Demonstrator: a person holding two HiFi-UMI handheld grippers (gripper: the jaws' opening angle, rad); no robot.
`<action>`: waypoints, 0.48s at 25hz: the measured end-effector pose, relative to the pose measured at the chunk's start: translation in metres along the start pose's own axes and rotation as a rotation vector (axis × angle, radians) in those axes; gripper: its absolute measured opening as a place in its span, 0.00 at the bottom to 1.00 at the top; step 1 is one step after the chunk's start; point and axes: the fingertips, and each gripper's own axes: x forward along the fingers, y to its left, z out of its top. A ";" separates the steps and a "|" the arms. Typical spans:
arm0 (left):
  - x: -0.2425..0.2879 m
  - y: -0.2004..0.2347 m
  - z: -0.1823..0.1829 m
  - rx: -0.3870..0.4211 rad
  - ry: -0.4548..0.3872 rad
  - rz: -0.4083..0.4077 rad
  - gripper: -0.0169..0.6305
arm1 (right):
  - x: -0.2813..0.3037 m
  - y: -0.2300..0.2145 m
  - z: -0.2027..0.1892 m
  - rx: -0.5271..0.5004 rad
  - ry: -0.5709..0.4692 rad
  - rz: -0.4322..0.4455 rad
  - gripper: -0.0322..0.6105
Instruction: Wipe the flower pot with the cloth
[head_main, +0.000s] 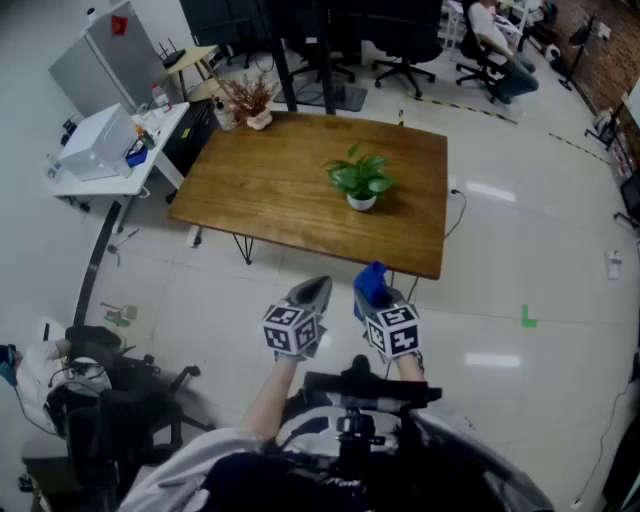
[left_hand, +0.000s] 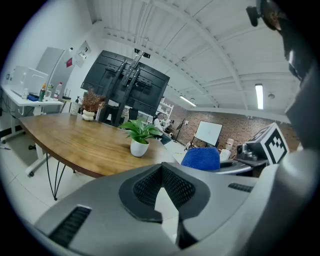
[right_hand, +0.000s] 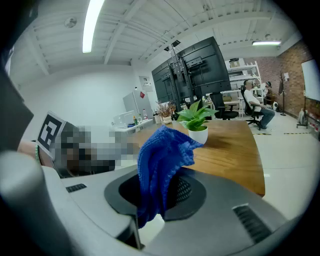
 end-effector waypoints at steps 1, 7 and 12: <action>0.005 -0.003 0.001 0.000 -0.004 0.002 0.03 | 0.000 -0.006 0.001 -0.004 -0.002 0.005 0.17; 0.031 -0.015 0.008 0.010 -0.021 0.017 0.03 | 0.002 -0.033 0.005 -0.008 -0.003 0.028 0.17; 0.041 -0.024 0.005 0.054 0.005 0.026 0.03 | 0.006 -0.048 0.005 0.007 0.003 0.045 0.17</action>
